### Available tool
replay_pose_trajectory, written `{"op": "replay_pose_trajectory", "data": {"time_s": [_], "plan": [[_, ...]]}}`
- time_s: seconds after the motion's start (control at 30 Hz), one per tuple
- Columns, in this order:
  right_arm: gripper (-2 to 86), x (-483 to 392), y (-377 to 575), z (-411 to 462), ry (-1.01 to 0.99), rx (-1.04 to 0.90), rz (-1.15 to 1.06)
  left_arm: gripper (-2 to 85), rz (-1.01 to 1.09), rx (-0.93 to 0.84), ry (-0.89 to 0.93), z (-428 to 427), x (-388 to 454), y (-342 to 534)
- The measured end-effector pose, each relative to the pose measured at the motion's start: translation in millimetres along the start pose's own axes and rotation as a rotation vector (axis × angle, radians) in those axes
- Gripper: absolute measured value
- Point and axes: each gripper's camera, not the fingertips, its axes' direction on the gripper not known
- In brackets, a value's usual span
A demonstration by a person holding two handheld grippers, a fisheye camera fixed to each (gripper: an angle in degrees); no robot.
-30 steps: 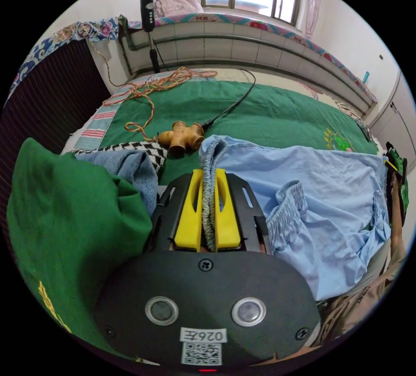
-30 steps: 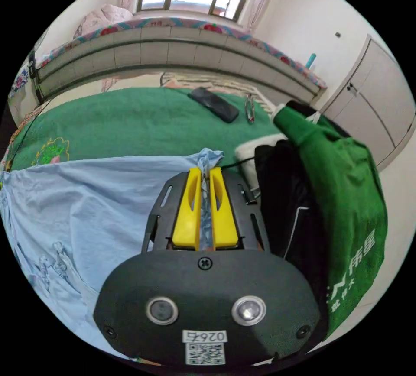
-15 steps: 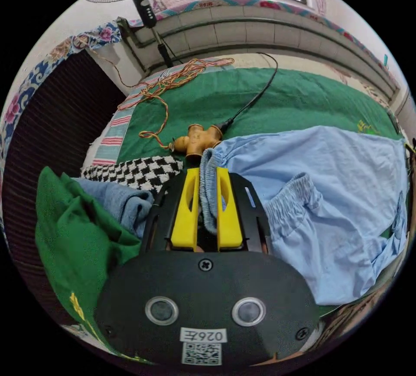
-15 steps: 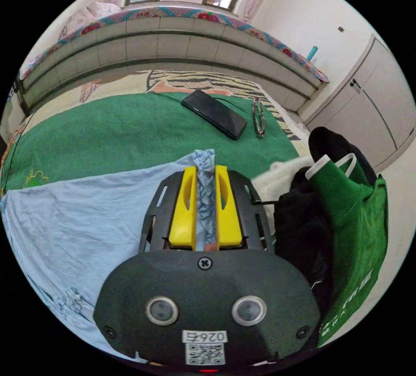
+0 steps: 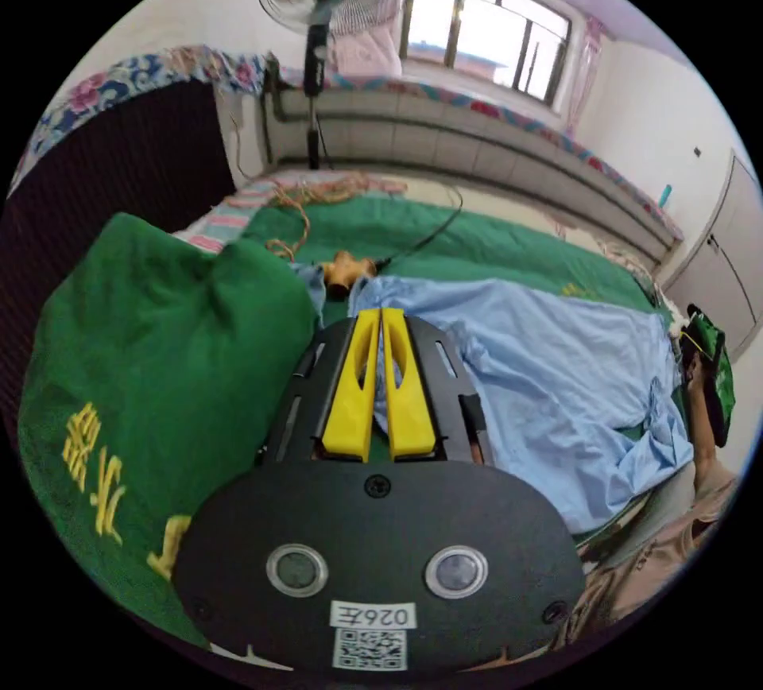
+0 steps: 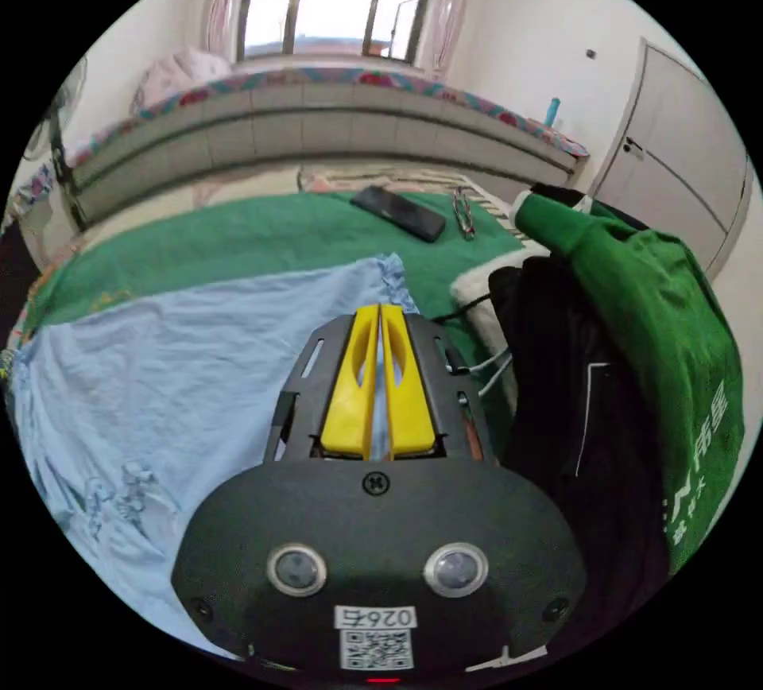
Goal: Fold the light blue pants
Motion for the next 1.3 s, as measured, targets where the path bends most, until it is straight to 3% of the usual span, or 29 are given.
{"op": "replay_pose_trajectory", "data": {"time_s": [0.07, 0.17, 0.3, 0.43, 0.57, 0.7, 0.83, 0.9, 0.97, 1.0, 1.13, 1.3], "plan": [[-0.9, 5.2, 11.7, -43.9, -0.140, 0.116, 0.022, -0.9, 0.027, 0.276, 0.025, -61.0, 20.9, 27.4], [-0.8, -13.3, 27.6, -90.8, -0.342, 0.125, -0.094, -0.5, 0.222, 0.411, 0.074, -89.2, 58.3, 48.7], [0.6, -82.2, 50.5, -114.7, -0.566, -0.030, -0.389, 2.5, 0.413, 0.306, 0.077, -68.6, 95.6, 53.0], [5.7, -146.4, 74.9, -113.2, -0.664, -0.210, -0.620, 13.2, 0.504, 0.220, 0.151, -39.0, 116.0, 58.9], [12.4, -199.1, 99.3, -104.2, -0.649, -0.368, -0.794, 20.6, 0.570, 0.098, 0.139, -16.9, 128.1, 54.3], [8.1, -225.0, 118.9, -87.2, -0.505, -0.503, -0.899, 23.5, 0.525, 0.050, 0.170, -1.3, 129.2, 36.7], [3.7, -210.0, 117.3, -91.9, -0.540, -0.507, -0.825, 23.7, 0.596, -0.061, 0.135, 34.4, 153.4, 16.3], [-0.4, -190.6, 116.7, -97.9, -0.575, -0.495, -0.767, 19.5, 0.653, -0.145, 0.058, 55.8, 167.6, 12.3], [-1.1, -174.2, 117.1, -101.2, -0.593, -0.493, -0.721, 7.9, 0.724, -0.348, -0.136, 92.3, 180.5, 13.2], [-1.4, -161.9, 117.3, -104.8, -0.600, -0.488, -0.689, 7.2, 0.745, -0.383, -0.180, 98.8, 183.0, 14.9], [-1.6, -110.1, 117.1, -133.7, -0.613, -0.389, -0.558, 2.8, 0.739, -0.354, -0.142, 85.2, 175.8, 13.7], [-1.6, 20.1, 129.6, -200.8, -0.632, -0.125, -0.212, 1.1, 0.500, -0.145, 0.061, 23.9, 108.0, 8.6]]}}
